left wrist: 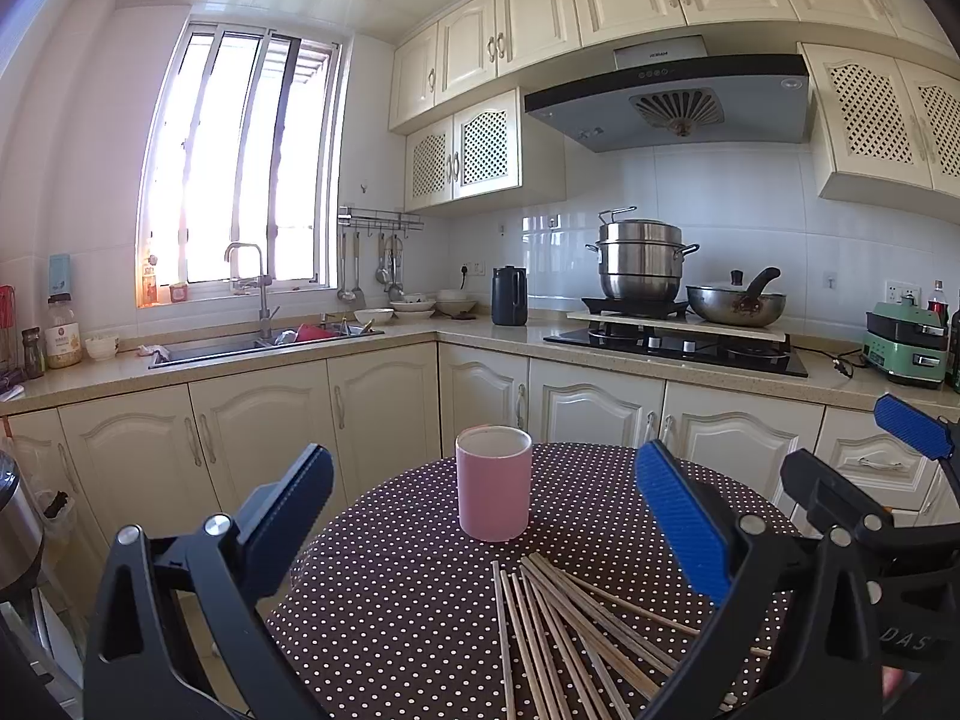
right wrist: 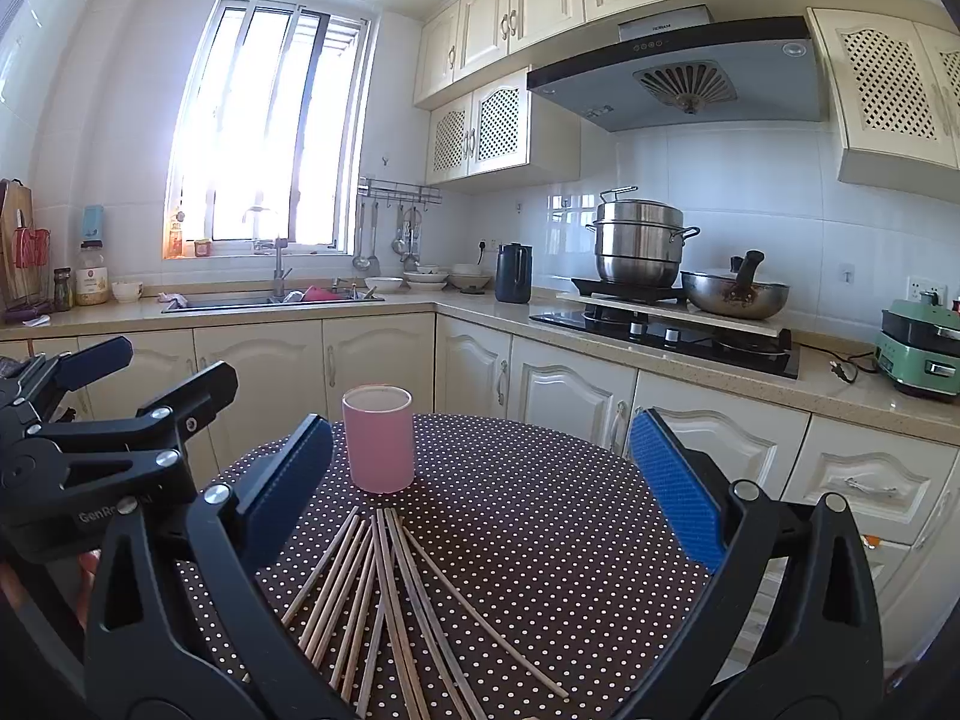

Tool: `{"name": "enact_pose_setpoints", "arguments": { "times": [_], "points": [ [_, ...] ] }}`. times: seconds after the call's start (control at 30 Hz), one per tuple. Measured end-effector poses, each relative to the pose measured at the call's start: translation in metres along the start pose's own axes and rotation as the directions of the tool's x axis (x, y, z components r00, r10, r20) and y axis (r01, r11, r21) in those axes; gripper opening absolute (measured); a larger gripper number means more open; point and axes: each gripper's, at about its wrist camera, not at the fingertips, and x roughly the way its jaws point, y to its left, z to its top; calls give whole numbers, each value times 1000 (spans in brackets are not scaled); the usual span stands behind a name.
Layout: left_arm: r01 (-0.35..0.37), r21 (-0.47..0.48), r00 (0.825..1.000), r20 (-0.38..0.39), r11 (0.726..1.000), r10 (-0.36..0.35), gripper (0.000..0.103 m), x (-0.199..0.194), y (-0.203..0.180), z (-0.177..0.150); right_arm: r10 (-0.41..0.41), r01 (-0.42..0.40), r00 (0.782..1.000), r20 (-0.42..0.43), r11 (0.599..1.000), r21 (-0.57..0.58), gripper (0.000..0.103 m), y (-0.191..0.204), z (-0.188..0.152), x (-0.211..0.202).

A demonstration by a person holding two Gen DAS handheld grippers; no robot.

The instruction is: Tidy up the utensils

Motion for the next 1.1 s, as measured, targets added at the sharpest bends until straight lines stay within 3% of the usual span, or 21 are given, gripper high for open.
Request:
{"name": "enact_pose_setpoints", "arguments": {
  "times": [1.1],
  "points": [
    [-5, -5, 1000, -6, 1000, 5, 99, 6, 4, -7, 4, -5, 1000, -13, 1000, -5, 97, 4, -3, 7]
  ]
}}
